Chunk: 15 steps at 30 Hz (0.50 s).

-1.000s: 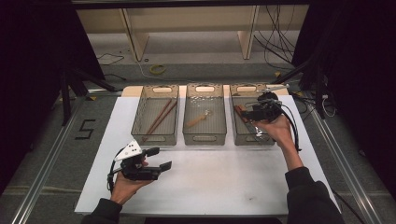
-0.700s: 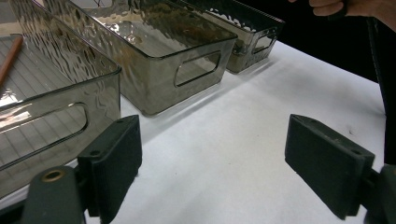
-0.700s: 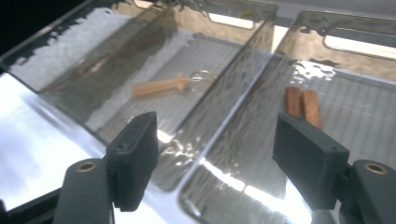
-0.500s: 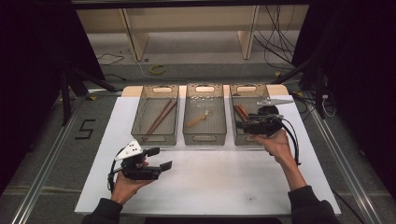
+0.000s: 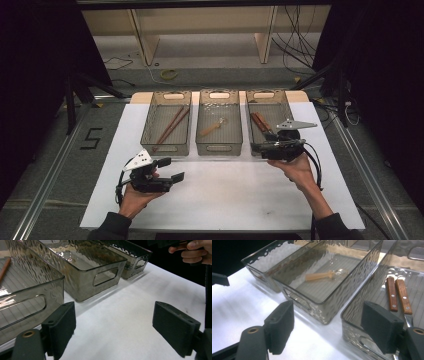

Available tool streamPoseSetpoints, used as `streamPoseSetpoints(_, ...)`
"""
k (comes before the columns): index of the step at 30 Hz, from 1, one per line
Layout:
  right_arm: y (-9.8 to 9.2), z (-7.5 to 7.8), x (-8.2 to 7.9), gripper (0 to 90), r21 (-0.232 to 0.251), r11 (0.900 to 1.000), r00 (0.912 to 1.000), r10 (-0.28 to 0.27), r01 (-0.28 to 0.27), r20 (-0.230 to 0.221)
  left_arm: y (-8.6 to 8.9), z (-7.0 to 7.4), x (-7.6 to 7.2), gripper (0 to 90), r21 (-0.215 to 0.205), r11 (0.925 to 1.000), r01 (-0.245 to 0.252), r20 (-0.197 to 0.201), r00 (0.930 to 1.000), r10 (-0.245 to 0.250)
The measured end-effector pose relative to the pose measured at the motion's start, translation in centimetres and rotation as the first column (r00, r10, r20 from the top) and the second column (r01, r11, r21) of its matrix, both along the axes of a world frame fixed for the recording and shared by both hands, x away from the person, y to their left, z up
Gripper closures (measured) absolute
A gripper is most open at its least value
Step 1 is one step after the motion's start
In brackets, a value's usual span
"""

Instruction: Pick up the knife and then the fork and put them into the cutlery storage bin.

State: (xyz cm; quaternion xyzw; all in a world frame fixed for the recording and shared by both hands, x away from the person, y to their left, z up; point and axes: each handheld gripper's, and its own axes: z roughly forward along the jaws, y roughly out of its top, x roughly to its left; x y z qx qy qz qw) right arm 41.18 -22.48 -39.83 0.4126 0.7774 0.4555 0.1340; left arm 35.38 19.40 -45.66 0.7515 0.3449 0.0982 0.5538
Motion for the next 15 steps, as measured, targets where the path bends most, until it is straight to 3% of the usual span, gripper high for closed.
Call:
streamPoseSetpoints(12, 0.6, -0.8, -2.5, 26.1, 0.004, 1.0, 0.9978, 0.03, -0.03, 0.059, 0.1, -0.1, -0.1, 18.3, 0.001, 1.0, 0.003, -0.009, 1.0, -0.003)
streamPoseSetpoints(15, 0.6, -0.9, -3.1, 25.8, 0.025, 0.999, 0.9974, 0.038, -0.039, 0.061, 0.1, -0.1, -0.1, 18.3, 0.002, 1.0, 0.005, -0.012, 0.9999, -0.005)
